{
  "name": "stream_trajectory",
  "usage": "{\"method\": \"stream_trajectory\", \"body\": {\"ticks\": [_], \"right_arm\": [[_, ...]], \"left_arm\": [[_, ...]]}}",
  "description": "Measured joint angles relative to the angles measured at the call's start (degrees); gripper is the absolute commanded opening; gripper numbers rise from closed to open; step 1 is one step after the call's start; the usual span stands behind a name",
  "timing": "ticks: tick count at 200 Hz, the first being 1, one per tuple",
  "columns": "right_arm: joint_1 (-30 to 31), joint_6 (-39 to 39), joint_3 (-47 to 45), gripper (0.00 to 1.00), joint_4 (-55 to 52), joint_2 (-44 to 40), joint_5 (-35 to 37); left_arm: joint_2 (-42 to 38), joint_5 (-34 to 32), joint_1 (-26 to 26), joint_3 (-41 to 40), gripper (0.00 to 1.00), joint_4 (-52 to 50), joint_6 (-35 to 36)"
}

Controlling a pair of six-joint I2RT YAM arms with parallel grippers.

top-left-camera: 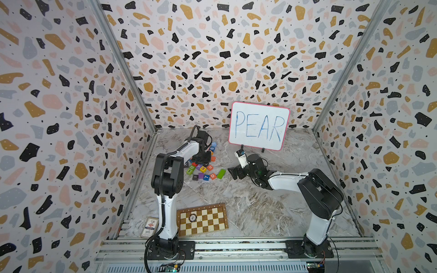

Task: Spell the uppercase word “pear” with letter blocks
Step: Pick up the letter block from the center of the board.

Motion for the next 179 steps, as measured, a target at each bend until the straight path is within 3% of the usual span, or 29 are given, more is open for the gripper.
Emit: {"method": "stream_trajectory", "body": {"ticks": [110,179], "right_arm": [[0.0,0.0,-0.1,1.0,0.0,0.0,-0.9],[0.0,0.0,-0.2,0.99,0.0,0.0,-1.3]], "left_arm": [[0.8,-2.9,-1.9,1.0,0.35,-0.9,0.7],[2.0,-5.1,-1.9,1.0,0.45,-1.8,0.8]]}}
